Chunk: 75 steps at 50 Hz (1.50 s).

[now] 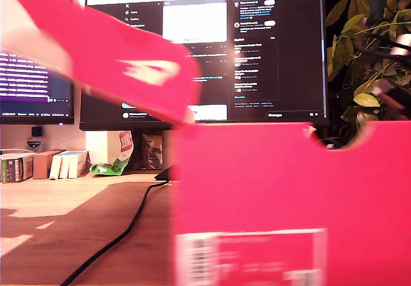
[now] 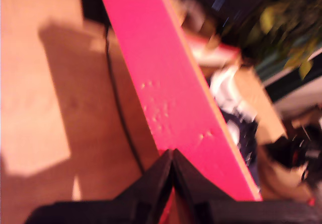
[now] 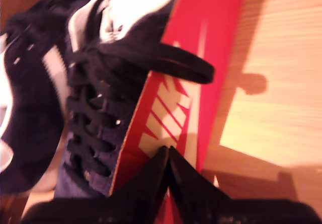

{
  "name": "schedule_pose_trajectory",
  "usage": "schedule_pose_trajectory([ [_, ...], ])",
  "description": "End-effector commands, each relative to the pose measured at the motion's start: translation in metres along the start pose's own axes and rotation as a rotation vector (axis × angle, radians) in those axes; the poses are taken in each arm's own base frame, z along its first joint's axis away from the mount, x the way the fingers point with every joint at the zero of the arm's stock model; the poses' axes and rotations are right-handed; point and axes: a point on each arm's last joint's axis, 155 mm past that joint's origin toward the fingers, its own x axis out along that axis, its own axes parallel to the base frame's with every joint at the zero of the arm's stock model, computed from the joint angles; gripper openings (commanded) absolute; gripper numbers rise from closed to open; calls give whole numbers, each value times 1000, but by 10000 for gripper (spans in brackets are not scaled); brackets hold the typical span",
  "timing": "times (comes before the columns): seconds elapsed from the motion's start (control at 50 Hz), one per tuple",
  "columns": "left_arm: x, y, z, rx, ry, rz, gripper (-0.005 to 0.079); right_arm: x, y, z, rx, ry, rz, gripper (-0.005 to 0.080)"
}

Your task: Close the red shoebox by pushing the lid with your left arm and holding the box in place with your right arm

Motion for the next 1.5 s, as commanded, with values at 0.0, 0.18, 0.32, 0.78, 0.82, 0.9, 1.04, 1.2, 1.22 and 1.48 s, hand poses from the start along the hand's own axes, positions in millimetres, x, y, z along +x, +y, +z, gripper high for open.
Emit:
schedule_pose_trajectory([
  [0.0, 12, -3, -29, -68, 100, -49, -18, 6, 36, -3, -41, 17, 125, -12],
  [0.18, 18, -20, -33, -59, 124, -99, -18, 10, 58, -2, -67, 15, 175, -12],
  [0.32, 24, -38, -32, -46, 125, -153, -18, 12, 67, -5, -78, 24, 196, -12],
  [0.78, 44, -89, -36, 20, 118, -240, -18, 11, 41, 6, -95, -18, 91, -12],
  [0.82, 46, -93, -36, 16, 116, -242, -18, 9, 32, 8, -96, -28, 69, -12],
  [0.9, 50, -99, -34, 32, 98, -246, -18, 5, 17, 14, -72, -49, 31, -12],
  [1.04, 58, -105, -25, 62, 40, -230, -18, -4, -12, 25, -53, -91, -47, -12],
  [1.2, 69, -109, 6, 115, -113, -197, -18, -19, -40, 47, -13, -157, -124, -12],
  [1.22, 69, -111, 13, 125, -148, -194, -18, -21, -43, 51, -9, -167, -132, -12],
  [1.48, 41, -140, 79, 310, -488, -218, -19, -44, -49, 86, 12, -245, -103, -12],
])
